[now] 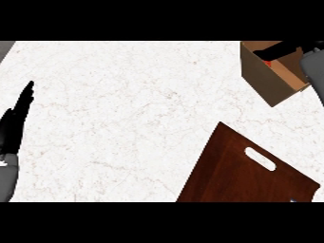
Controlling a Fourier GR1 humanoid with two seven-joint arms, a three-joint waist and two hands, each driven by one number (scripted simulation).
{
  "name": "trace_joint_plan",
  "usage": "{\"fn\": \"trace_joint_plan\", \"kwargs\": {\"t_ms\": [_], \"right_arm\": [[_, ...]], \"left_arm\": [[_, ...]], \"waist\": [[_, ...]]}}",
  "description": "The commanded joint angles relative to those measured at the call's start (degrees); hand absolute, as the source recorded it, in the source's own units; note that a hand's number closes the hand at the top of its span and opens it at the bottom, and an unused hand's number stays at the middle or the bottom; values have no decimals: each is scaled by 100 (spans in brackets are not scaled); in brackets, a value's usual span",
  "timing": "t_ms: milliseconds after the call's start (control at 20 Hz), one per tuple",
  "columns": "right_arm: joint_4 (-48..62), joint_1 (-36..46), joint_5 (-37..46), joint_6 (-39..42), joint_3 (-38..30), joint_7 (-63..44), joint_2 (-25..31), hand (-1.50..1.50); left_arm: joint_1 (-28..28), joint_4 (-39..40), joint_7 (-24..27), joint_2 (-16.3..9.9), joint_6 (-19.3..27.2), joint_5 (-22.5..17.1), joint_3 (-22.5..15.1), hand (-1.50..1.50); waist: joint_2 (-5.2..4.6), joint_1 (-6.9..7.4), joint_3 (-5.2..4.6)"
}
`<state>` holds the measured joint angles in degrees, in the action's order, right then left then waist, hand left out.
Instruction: Pick the tomato from the tray and place it in the cardboard box
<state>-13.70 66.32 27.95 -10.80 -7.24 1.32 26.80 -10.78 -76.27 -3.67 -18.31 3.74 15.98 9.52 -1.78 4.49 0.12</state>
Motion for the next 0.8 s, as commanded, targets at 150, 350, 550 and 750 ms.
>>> {"fn": "trace_joint_plan", "kwargs": {"t_ms": [150,350,550,750], "right_arm": [[206,193,-189,-362,-313,519,-160,-150],[62,-15,-552,-690,-736,1247,-3,-150],[34,-76,-1031,-764,-1269,1611,203,-150],[3,-339,-1403,-355,-1634,2155,472,-150]], "left_arm": [[-21,142,77,-117,-163,-114,117,0],[251,-86,47,161,36,28,-73,0],[158,18,97,-100,-101,-118,178,0],[198,111,124,-85,-29,-48,190,0]], "waist": [[-2,-11,1],[3,-14,9],[16,-71,7],[59,-188,3]]}}
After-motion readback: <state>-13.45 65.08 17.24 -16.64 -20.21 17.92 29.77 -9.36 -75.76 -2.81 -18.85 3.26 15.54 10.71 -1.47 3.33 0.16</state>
